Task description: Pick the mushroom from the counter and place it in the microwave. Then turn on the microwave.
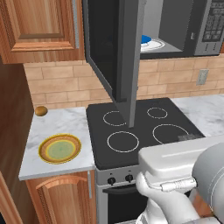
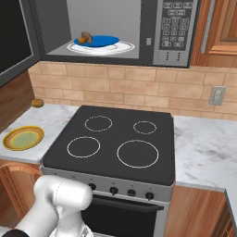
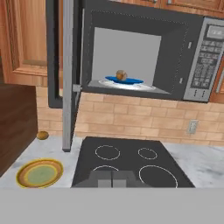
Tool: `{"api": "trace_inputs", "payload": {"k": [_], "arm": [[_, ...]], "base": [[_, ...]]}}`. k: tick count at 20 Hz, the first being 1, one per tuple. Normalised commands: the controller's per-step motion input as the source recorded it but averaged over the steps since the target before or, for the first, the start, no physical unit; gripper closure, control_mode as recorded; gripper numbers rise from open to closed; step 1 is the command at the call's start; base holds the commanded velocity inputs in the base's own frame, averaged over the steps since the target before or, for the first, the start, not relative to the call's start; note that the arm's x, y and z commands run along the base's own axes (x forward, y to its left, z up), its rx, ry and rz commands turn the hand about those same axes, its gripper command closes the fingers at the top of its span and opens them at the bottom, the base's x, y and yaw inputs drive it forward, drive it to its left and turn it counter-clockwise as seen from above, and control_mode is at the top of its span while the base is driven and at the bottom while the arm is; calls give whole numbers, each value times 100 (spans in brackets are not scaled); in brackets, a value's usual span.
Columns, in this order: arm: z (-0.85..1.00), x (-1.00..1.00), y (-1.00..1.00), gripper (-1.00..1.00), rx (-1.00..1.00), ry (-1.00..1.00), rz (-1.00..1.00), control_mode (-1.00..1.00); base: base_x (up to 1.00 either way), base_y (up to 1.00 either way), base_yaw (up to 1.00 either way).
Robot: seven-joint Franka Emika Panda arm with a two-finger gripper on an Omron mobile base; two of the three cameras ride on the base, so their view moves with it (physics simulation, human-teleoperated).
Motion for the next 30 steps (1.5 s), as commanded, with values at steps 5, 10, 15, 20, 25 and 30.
{"api": "trace_inputs", "payload": {"k": [5,10,15,20,25,30], "arm": [[0,14,64,100,-4,-22,0,-100],[0,19,53,100,-5,-20,0,-100],[-4,46,34,100,-5,-15,0,-100],[-10,69,20,100,-5,-9,-1,-100],[-16,68,13,100,-7,-10,-2,-100],[-7,48,4,100,-9,-12,-7,-100]], "base": [[0,0,0],[0,0,0],[0,0,0],[0,0,0],[0,0,0],[0,0,0]]}}
